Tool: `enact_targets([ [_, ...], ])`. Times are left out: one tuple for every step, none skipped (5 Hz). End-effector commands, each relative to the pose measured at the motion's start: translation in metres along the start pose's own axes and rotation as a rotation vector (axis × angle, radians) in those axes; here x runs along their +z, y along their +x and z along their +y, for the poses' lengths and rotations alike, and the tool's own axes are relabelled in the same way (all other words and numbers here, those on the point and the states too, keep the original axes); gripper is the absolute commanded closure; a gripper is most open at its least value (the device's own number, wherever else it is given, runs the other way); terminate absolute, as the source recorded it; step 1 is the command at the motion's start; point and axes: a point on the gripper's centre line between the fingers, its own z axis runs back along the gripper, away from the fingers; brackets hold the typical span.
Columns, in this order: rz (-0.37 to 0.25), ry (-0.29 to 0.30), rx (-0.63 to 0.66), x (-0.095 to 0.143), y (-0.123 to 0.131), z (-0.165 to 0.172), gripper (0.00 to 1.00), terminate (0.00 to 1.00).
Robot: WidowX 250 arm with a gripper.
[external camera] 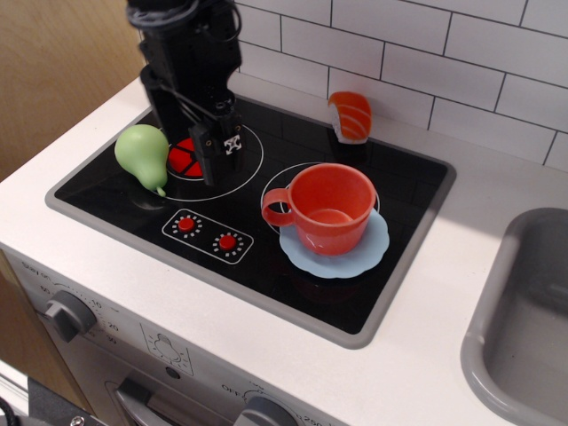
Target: Take cup off plate
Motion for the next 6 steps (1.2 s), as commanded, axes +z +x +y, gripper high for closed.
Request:
enact_targets([
  [0.028,0.077,-0.156,0.004,0.007,-0.008,0.00,0.00],
  [0.037,0.067,-0.182,-0.006,0.010,-0.016,0.00,0.00],
  [0.035,0.081,-0.197,-0.014,0.013,-0.024,0.00,0.00],
  [0.038,0.062,-0.227,-0.024,0.014,-0.034,0.00,0.00],
  [0.051,0.037,-0.277,-0.030,0.015,-0.039,0.00,0.00],
  [0.044,0.032,-0.309,-0.034,0.015,-0.041,0.00,0.00],
])
